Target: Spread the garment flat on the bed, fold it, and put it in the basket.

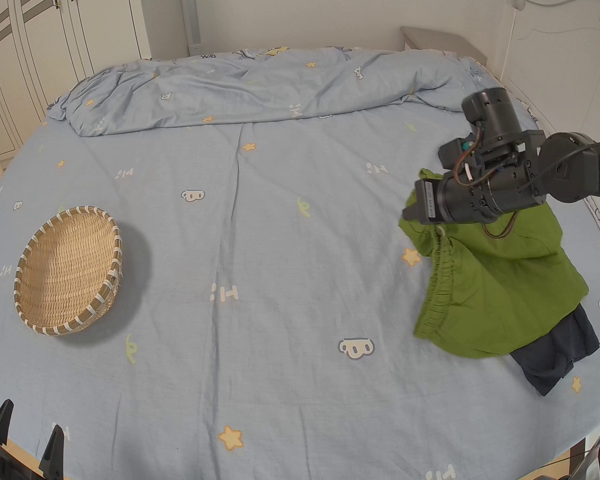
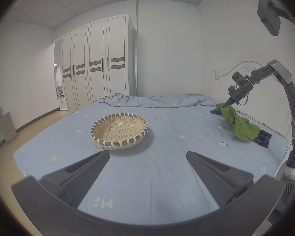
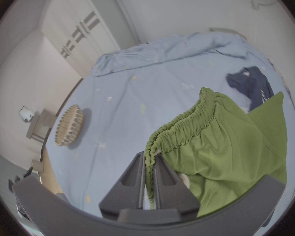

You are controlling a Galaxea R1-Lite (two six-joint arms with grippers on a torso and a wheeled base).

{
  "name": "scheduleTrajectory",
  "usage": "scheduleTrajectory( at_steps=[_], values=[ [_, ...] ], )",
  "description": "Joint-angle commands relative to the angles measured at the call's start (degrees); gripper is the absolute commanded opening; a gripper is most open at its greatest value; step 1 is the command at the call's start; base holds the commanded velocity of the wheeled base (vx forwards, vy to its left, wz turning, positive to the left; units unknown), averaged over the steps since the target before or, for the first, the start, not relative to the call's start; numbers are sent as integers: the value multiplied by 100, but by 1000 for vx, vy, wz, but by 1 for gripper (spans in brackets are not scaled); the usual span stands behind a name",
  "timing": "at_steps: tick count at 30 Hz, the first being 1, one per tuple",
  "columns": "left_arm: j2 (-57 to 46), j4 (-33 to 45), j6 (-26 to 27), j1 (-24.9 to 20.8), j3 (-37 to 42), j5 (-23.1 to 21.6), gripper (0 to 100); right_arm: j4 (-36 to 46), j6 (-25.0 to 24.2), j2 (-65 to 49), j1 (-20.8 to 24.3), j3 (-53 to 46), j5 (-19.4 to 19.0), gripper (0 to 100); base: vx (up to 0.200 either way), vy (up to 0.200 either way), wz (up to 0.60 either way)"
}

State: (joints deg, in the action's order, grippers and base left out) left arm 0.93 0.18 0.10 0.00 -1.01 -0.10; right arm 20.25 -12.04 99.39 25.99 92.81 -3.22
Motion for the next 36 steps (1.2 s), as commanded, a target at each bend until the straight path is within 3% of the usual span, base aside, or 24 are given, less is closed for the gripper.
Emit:
scheduleTrajectory(
  at_steps=[1,13,19,29,30,36],
  values=[
    [-93,-1,-1,0,92,1,100,5,-26,-69,767,475,111,0,0,0,0],
    [-93,-1,-1,0,92,1,100,32,-378,-78,2156,1706,146,0,0,0,0],
    [-93,-1,-1,0,92,1,100,-12,-720,-86,2736,1837,155,0,0,0,0],
    [-93,-1,-1,0,92,1,100,-249,-764,590,2411,1855,155,0,0,0,0],
    [-93,-1,-1,0,92,1,100,-249,-764,608,2411,1846,155,100,0,0,0],
    [-93,-1,-1,0,92,1,100,-320,-817,1144,2472,1846,164,100,0,0,0]
  ],
)
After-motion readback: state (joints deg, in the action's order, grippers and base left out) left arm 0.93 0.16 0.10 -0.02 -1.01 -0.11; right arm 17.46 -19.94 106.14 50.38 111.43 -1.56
